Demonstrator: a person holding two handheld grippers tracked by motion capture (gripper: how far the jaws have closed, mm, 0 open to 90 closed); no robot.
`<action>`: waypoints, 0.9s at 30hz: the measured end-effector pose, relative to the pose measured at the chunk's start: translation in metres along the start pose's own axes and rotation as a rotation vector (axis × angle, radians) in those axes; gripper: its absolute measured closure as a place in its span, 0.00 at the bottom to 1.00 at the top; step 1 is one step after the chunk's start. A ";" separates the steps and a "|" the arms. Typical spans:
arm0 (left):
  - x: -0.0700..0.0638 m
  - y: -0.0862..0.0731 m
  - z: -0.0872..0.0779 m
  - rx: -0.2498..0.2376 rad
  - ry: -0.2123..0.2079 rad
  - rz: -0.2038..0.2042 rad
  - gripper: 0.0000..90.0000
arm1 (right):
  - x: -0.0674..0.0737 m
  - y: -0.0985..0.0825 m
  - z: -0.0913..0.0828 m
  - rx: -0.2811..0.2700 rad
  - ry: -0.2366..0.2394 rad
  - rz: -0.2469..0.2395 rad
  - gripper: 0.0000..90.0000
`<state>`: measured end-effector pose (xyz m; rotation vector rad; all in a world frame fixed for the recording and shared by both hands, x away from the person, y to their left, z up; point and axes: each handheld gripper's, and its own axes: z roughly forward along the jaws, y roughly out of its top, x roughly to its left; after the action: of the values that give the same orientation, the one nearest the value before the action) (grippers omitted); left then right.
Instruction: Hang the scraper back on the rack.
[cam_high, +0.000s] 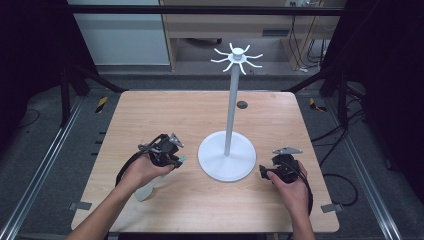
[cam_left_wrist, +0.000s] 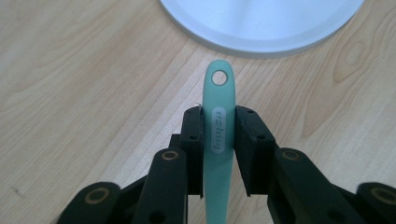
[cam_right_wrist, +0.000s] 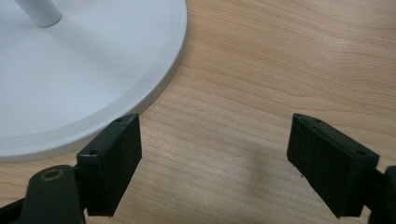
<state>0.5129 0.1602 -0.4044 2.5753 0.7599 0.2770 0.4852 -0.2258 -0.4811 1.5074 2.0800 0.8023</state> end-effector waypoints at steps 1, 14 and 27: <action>0.000 0.000 -0.006 -0.015 0.004 0.000 0.82 | 0.000 0.000 0.000 -0.001 -0.001 0.000 0.20; 0.000 0.004 -0.056 -0.201 0.042 -0.015 0.82 | -0.001 -0.001 0.000 0.000 -0.003 0.003 0.20; 0.003 0.008 -0.096 -0.432 0.123 -0.059 0.82 | -0.001 -0.001 0.000 0.001 -0.008 0.006 0.20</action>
<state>0.4899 0.1892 -0.3159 2.1411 0.7256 0.5238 0.4851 -0.2272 -0.4817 1.5156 2.0714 0.7963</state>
